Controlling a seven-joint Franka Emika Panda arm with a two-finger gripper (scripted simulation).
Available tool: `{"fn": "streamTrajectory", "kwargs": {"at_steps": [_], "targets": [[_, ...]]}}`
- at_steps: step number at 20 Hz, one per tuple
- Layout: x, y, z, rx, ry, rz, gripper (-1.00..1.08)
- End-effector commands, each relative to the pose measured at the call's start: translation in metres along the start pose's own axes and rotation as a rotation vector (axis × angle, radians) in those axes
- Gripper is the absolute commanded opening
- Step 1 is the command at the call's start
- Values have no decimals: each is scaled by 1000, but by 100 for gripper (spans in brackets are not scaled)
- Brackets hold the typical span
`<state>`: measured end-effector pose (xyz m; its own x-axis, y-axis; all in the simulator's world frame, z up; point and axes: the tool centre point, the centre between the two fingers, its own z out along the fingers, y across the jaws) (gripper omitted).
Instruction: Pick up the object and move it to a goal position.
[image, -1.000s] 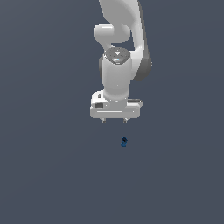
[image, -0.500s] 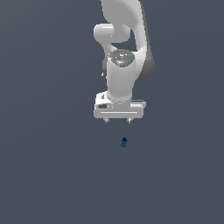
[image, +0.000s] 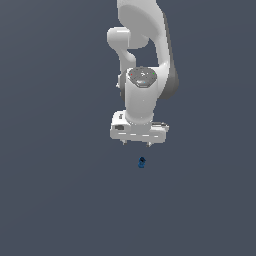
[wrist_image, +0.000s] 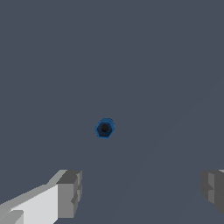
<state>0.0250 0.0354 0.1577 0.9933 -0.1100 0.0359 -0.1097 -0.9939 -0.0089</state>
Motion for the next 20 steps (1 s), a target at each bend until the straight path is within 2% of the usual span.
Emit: {"fn": "streamTrajectory", "kwargs": {"at_steps": [1,11,20], "targets": [[4,-4,8,0,-5,45,100],[18,-23,48,-8,-26,247,100],[23,-30,65,-14,-34,331,100]]}}
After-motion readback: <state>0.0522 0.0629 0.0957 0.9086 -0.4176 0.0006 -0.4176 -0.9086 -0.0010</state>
